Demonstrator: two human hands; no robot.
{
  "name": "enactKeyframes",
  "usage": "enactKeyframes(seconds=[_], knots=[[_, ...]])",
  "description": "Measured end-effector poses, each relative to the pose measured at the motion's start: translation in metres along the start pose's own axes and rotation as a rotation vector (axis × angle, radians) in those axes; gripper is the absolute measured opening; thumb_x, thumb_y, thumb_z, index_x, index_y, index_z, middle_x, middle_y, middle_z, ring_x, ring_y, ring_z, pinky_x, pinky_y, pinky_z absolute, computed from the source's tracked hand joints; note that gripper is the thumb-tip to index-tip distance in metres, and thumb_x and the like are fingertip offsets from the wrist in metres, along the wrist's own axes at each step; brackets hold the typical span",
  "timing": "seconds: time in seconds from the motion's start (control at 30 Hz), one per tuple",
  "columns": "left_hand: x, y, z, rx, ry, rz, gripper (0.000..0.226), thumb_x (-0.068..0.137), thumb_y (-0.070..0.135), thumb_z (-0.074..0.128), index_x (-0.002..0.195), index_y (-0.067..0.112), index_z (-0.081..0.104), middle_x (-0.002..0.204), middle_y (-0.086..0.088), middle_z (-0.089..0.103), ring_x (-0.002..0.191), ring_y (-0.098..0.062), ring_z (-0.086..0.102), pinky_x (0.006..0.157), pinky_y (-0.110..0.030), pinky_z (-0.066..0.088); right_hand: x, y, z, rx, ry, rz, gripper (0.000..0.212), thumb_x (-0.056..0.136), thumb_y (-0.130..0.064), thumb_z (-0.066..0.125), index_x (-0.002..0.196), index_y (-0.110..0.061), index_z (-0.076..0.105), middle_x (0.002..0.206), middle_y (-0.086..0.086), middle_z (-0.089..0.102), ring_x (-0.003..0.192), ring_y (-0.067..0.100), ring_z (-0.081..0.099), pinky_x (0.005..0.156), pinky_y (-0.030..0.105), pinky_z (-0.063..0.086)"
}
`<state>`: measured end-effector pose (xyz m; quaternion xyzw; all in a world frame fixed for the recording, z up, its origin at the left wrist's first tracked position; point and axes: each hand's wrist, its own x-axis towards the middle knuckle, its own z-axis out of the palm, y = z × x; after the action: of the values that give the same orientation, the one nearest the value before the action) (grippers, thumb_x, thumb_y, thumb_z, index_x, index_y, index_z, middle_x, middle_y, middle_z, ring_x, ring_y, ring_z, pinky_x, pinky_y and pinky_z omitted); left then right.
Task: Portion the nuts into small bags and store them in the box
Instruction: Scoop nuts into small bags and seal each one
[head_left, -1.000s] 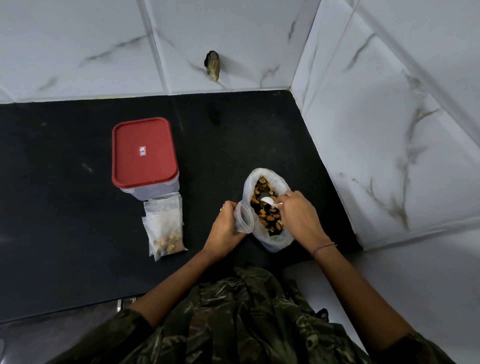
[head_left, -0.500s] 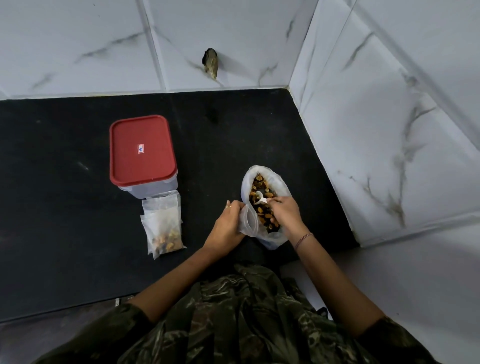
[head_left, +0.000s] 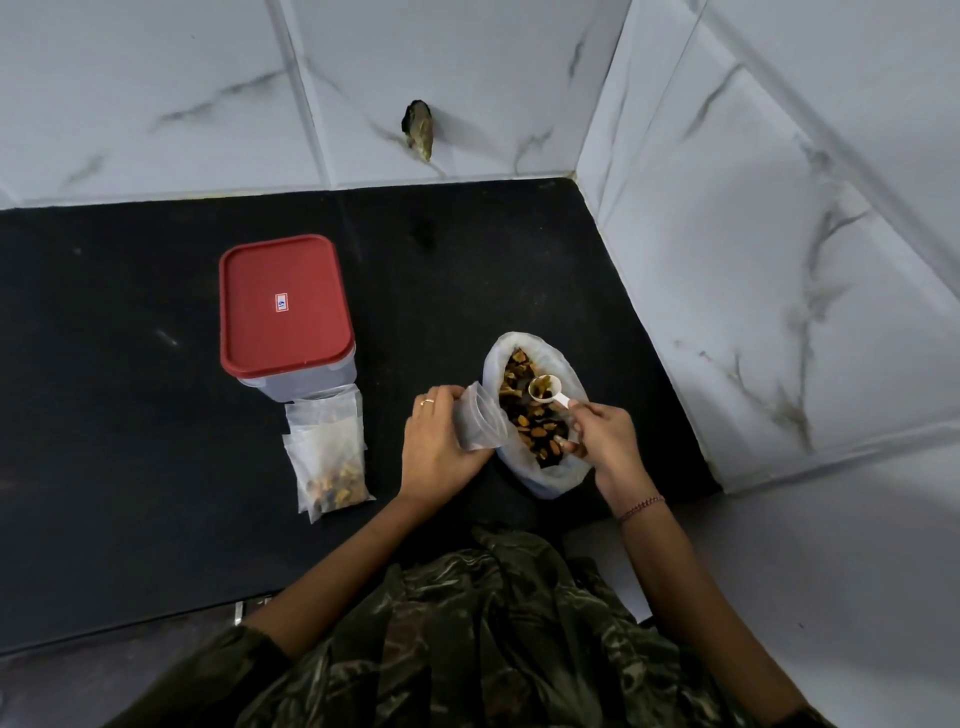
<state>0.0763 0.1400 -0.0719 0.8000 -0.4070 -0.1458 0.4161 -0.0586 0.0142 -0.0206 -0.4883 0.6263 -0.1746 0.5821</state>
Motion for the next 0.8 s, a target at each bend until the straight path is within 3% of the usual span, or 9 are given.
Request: enactKeyframes(seconds=[0.2,0.43,0.67,0.8], knots=[[0.006,0.007,-0.001,-0.252,-0.014,-0.046,0.054,0.073,0.035,0.079,0.114,0.024,0.046,0.106,0.01,0.058,0.097,-0.007,0.059,0.079,-0.031,0.055,-0.009,-0.001,-0.005,0.121,-0.046,0.001,0.014,0.093,-0.016,0.055,0.09,-0.008,0.067,0.063,0.001,0.046,0.058,0.009,0.047,0.057,0.022,0.046],[0.013,0.015,-0.007,-0.373,-0.045,-0.03,0.054,0.076,0.028,0.079,0.116,0.02,0.043,0.108,0.01,0.057,0.098,0.001,0.058,0.079,-0.016,0.051,-0.022,-0.008,-0.004,0.173,-0.069,0.023,0.016,0.092,-0.018,0.058,0.092,-0.004,0.066,0.061,-0.001,0.045,0.056,0.008,0.044,0.054,0.021,0.04],[0.019,0.014,-0.009,-0.318,-0.031,0.012,0.054,0.074,0.037,0.078,0.113,0.019,0.046,0.106,0.007,0.059,0.097,-0.004,0.061,0.078,-0.024,0.054,-0.052,-0.031,0.002,0.103,-0.171,-0.118,0.024,0.092,-0.022,0.059,0.07,-0.013,0.064,0.048,-0.008,0.046,0.046,0.002,0.044,0.05,0.019,0.036],[0.02,0.017,-0.01,-0.276,-0.01,0.038,0.052,0.074,0.048,0.072,0.11,0.02,0.049,0.105,0.009,0.062,0.096,-0.007,0.063,0.078,-0.034,0.056,-0.064,-0.035,0.012,0.008,-0.208,-0.244,0.016,0.093,-0.021,0.056,0.093,-0.012,0.07,0.049,-0.017,0.055,0.048,-0.004,0.052,0.05,0.012,0.041]])
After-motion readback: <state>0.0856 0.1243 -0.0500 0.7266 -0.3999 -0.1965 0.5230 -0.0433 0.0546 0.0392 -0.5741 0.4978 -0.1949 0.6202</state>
